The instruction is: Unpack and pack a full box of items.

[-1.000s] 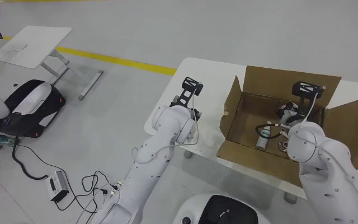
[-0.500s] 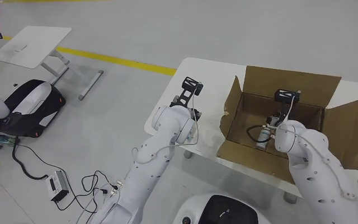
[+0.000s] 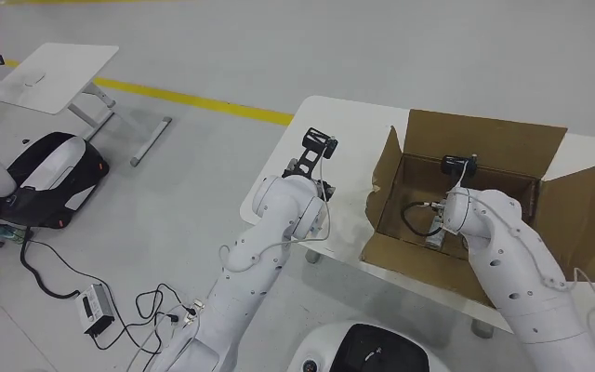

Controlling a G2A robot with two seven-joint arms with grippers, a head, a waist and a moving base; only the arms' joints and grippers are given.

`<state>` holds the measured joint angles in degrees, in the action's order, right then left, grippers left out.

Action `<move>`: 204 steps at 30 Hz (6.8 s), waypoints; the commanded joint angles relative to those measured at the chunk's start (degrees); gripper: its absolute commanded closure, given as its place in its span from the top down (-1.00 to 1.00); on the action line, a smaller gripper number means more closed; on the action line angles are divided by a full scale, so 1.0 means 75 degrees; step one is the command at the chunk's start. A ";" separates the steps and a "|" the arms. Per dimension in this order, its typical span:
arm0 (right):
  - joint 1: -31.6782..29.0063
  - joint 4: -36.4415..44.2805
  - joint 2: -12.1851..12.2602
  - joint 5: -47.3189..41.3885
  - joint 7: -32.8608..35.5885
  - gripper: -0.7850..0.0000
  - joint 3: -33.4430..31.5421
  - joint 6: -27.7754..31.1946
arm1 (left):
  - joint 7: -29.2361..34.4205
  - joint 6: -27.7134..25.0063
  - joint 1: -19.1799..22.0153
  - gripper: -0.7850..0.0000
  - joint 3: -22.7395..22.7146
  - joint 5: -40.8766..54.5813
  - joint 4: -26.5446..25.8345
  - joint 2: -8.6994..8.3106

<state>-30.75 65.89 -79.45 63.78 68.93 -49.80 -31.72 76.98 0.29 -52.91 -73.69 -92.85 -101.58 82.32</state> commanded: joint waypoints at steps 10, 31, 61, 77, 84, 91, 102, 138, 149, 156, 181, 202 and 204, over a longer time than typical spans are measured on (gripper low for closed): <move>0.0089 -0.0258 -0.0096 0.0260 0.0262 0.14 -0.0040 0.0094 | 0.0000 0.0000 0.0000 1.00 0.0000 0.0000 0.0000 0.0000; 0.0185 -0.1495 -0.0489 0.0046 -0.0170 0.30 0.0132 0.0355 | 0.0000 0.0000 0.0000 1.00 0.0000 0.0000 0.0000 0.0000; 0.0570 -0.2454 -0.0955 -0.0385 -0.1006 -1.00 -0.0012 0.0679 | 0.0000 0.0000 0.0000 1.00 0.0000 0.0000 0.0000 0.0000; -0.1911 0.4581 -0.0074 0.1671 0.0035 -1.00 -0.2221 0.1416 | 0.0000 0.0000 0.0000 1.00 0.0000 0.0000 0.0000 0.0000; -0.2871 0.6006 0.0060 0.1064 -0.0471 -1.00 -0.3065 0.2314 | 0.0000 0.0000 0.0000 1.00 0.0000 0.0000 0.0000 0.0000; -0.2871 0.6006 0.0060 0.1064 -0.0471 -1.00 -0.3065 0.2314 | 0.0000 0.0000 0.0000 1.00 0.0000 0.0000 0.0000 0.0000; -0.3260 0.7535 0.0140 0.0388 -0.0868 -1.00 -0.4056 0.2651 | 0.0000 0.0000 0.0000 1.00 0.0000 0.0000 0.0000 0.0000; -0.6192 0.8046 0.0806 0.1326 0.1285 -1.00 -0.8018 0.5108 | 0.0000 0.0000 0.0000 1.00 0.0000 0.0000 0.0000 0.0000; -0.6336 0.6827 0.0845 0.1245 0.0980 -1.00 -0.7501 0.4793 | 0.0000 0.0000 0.0000 1.00 0.0000 0.0000 0.0000 0.0000; -0.6425 0.6432 0.0872 0.1228 0.0893 -1.00 -0.7275 0.4628 | 0.0000 0.0000 0.0000 1.00 0.0000 0.0000 0.0000 0.0000; -0.5854 0.5102 0.0975 0.1883 0.0827 -1.00 -0.6493 0.4151 | 0.0000 0.0000 0.0000 1.00 0.0000 0.0000 0.0000 0.0000; -0.5533 0.4798 0.1050 0.1998 0.0769 0.44 -0.6253 0.4100 | 0.0000 0.0000 0.0000 1.00 0.0000 0.0000 0.0000 0.0000; -0.5570 0.4995 0.1047 0.1717 0.0709 0.48 -0.6347 0.4030 | 0.0000 0.0000 0.0000 1.00 0.0000 0.0000 0.0000 0.0000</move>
<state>-72.36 102.48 -71.59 77.87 74.42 -96.97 -1.19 76.98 0.29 -52.91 -73.69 -92.85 -101.58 82.32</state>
